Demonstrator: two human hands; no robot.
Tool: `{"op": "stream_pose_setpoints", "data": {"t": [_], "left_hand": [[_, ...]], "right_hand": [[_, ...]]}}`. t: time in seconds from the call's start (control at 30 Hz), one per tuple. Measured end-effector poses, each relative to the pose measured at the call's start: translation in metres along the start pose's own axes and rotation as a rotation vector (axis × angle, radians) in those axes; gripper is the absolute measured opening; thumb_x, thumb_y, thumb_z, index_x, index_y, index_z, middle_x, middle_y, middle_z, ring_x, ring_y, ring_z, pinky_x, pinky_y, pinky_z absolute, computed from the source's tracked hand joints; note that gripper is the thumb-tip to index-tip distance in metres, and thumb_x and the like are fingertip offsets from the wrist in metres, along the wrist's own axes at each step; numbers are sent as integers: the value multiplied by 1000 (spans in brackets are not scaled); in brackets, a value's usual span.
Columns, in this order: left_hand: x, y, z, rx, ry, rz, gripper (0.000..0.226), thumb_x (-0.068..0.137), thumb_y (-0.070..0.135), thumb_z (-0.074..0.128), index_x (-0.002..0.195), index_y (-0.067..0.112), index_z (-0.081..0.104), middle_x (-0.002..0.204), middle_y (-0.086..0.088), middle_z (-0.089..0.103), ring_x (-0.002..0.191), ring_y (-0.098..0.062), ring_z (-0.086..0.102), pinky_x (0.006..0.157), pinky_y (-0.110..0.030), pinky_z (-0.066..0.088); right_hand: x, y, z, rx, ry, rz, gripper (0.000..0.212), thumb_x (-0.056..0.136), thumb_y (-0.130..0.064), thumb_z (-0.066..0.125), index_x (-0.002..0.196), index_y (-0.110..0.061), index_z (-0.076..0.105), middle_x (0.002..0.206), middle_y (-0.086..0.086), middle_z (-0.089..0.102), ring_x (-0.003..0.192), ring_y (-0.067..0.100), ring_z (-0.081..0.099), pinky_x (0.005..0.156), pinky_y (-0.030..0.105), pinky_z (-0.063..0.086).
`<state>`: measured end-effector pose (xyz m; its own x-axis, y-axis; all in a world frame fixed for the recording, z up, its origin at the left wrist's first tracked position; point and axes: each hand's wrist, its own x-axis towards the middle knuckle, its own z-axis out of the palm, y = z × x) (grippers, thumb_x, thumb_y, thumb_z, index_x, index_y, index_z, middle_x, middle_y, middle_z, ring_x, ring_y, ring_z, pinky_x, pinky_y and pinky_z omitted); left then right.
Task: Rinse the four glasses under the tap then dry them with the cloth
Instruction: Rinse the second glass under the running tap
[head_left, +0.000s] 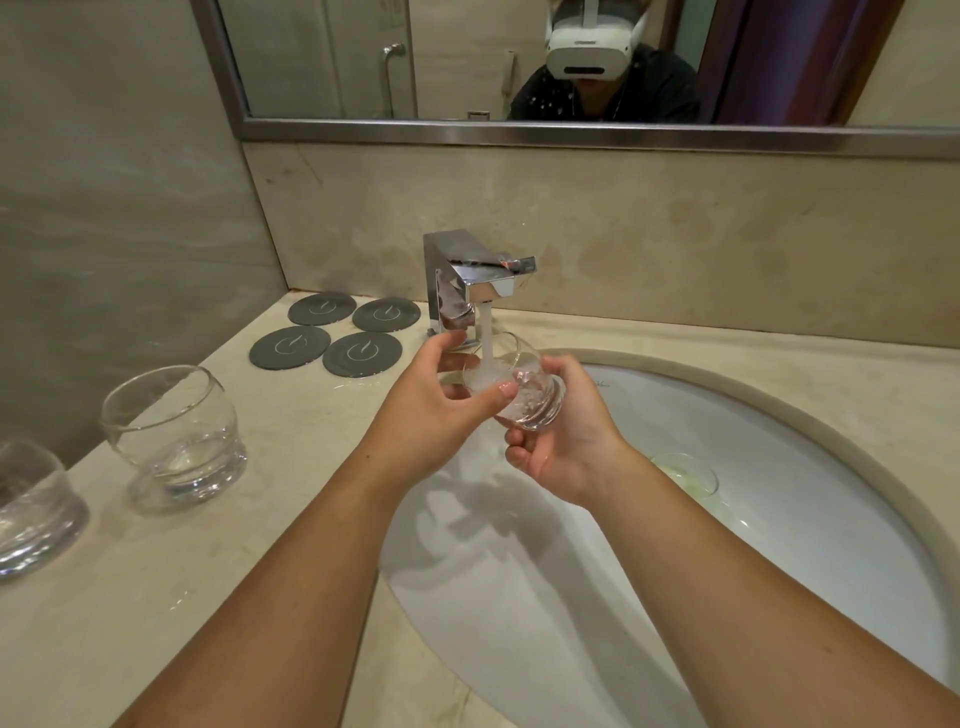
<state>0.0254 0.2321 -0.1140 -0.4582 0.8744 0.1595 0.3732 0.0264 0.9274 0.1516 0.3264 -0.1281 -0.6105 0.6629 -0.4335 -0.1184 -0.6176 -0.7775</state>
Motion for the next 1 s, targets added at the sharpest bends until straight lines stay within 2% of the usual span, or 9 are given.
{"op": "stream_pose_setpoints", "data": {"t": [0.1,0.2,0.33,0.4,0.53,0.63,0.83,0.9,1.0], "left_hand": [[-1,0,0,4,-29,-2,78,90,36,86,154,34,43,132,24,60,98,10,70,79,-8,52],[-1,-2,1,14,-77,-19,81,90,39,85,156,34,39,132,20,61,97,13,70,86,-14,53],[-2,-4,2,-10,-80,-50,91,83,58,86,157,36,39,132,19,59,109,2,71,105,-34,57],[-1,-5,0,-9,-90,-55,83,85,56,86,153,40,41,130,18,60,106,5,71,105,-34,57],[-1,-8,-2,-18,-143,-73,88,85,49,87,158,36,39,140,11,64,109,-1,74,108,-39,56],[-2,-9,-2,-14,-179,-83,97,79,55,86,161,36,38,144,12,63,108,4,73,110,-39,54],[-2,-10,-1,21,-179,-107,87,89,42,85,161,31,38,133,16,66,106,4,72,90,-21,53],[-2,-9,-1,5,-158,-118,92,86,43,87,162,29,36,133,17,67,109,2,71,89,-21,52],[-1,-6,-2,0,-102,-117,93,83,47,88,160,30,38,127,17,68,110,2,69,84,-20,51]], "right_hand": [[0,-2,-1,22,50,-99,28,94,-45,54,96,-20,67,71,1,58,52,15,40,47,25,32],[2,-3,-5,-29,137,-248,27,91,-40,64,105,-18,69,83,6,59,51,13,43,46,26,34],[0,-4,-5,-141,177,-416,48,80,-37,73,126,-25,66,101,1,68,58,16,46,49,28,37],[-5,-5,-4,-220,179,-486,53,78,-37,75,130,-36,62,103,-2,69,62,14,49,53,27,40],[-8,-2,-2,-354,197,-614,66,71,-47,77,134,-46,57,124,-9,72,95,10,63,80,30,49],[-9,-2,-2,-410,194,-652,68,74,-45,79,137,-48,54,125,-14,73,120,3,66,93,34,53],[-10,-2,-5,-442,179,-691,64,87,-25,81,143,-41,53,119,-8,75,115,5,70,86,21,49],[-12,-4,-4,-434,193,-648,64,85,-31,80,142,-43,53,121,-10,75,110,5,69,82,24,48],[-14,-9,-4,-417,237,-503,61,81,-41,75,138,-40,55,115,-2,73,84,14,62,64,28,44]]}}
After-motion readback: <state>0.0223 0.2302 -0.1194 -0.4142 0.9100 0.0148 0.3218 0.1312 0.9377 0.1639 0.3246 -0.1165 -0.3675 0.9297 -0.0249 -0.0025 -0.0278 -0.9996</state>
